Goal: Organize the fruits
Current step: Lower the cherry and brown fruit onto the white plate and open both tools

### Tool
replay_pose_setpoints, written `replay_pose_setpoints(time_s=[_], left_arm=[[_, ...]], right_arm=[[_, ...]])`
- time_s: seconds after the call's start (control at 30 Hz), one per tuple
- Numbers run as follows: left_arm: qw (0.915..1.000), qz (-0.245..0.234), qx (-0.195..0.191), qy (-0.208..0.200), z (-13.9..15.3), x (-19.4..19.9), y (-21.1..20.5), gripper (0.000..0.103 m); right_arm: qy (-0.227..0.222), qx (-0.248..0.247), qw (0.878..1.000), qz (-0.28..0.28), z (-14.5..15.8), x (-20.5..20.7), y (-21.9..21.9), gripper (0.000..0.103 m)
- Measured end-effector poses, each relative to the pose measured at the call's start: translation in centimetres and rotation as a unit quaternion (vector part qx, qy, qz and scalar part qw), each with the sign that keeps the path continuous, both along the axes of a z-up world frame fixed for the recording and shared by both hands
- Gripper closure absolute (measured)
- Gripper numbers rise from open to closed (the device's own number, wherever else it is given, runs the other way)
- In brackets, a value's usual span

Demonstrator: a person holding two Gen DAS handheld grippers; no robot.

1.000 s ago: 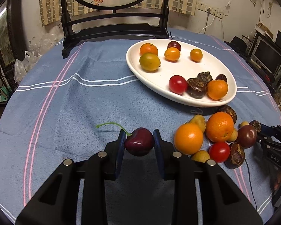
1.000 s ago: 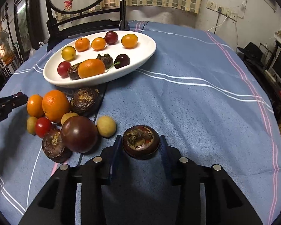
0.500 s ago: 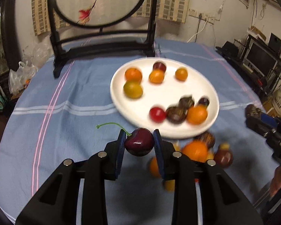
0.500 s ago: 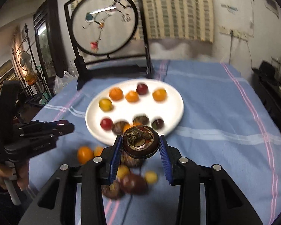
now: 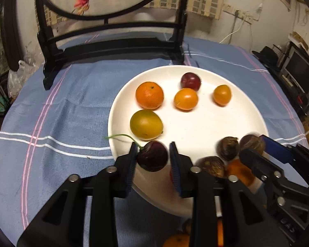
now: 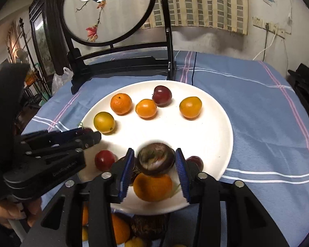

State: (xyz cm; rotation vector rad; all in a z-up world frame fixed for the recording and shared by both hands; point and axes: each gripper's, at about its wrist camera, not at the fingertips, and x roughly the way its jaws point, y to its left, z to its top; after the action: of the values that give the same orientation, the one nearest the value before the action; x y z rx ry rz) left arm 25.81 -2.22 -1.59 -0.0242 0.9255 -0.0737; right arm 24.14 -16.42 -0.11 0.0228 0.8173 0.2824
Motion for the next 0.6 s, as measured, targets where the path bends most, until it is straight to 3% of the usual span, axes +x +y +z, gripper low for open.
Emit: replay_pose_setpoints(time_s=[0.07,0.2,0.4,0.6], left_arm=[[0.9999,0.007,-0.007,-0.009,0.0,-0.2,0.2,0.05],[0.9995,0.014,0.002,-0.027,0.6,-1.3,0.1,0.034],[0.9992,0.013,0.001,-0.038,1.8,-4.0,0.2,0.02],[0.9996,0.005,0.009,-0.027,1.3,-7.0,0.6,0.019]], right_arm=[[-0.004,0.01,1.0,-0.004,0.0,-0.2,-0.3,0.047],[-0.005,0.02,1.0,-0.008,0.1,-1.1,-1.4,0.046],[0.0,0.027,1.0,-0.012,0.4,-2.9,-3.0,0.041],[-0.001,0.008,1.0,0.001,1.0,-5.7,-4.1,0.037]])
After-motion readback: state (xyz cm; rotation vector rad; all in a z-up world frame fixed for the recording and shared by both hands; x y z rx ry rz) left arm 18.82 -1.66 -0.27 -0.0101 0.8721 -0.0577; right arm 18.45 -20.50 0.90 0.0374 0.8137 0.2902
